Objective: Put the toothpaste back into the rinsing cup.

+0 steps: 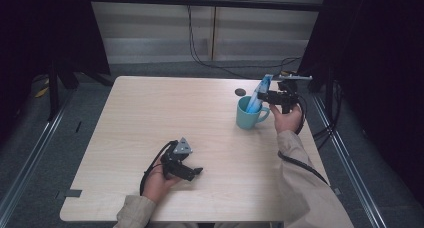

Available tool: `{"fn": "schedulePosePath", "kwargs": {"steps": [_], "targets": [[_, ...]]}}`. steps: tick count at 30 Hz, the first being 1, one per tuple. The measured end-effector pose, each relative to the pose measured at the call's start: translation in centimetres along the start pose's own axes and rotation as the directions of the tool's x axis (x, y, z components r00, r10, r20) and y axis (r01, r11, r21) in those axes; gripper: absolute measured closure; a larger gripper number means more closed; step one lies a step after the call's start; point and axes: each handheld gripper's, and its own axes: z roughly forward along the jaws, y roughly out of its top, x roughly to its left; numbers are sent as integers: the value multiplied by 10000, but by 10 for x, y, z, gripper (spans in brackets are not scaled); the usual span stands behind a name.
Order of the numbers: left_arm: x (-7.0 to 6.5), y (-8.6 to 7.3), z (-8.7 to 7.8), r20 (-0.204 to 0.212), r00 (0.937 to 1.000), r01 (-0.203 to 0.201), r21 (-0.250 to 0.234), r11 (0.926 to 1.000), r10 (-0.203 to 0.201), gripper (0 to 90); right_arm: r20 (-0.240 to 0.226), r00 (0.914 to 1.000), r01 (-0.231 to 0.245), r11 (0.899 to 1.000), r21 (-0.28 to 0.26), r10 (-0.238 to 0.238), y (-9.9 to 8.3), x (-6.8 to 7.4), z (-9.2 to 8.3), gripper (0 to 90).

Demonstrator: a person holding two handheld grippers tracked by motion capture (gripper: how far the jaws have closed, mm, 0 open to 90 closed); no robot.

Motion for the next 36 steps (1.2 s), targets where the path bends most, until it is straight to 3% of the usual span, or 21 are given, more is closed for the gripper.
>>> {"fn": "schedulePosePath", "kwargs": {"steps": [11, 21, 36], "targets": [[0, 0, 0, 7, 10000, -13, 10, 10000, 13, 130, -227, 9996, -191, 9994, -273, 185, -2, -2, -8, 313], [1, 0, 0, 16, 9999, -115, 88, 9999, 115, 130, -368, 9993, -76, 9994, -338, 64, -6, 0, -13, 225], [1, 0, -1, 13, 9999, -121, 91, 9999, 121, 130, -544, 9979, 333, 9990, -288, -348, -4, 11, -24, 178]]}}
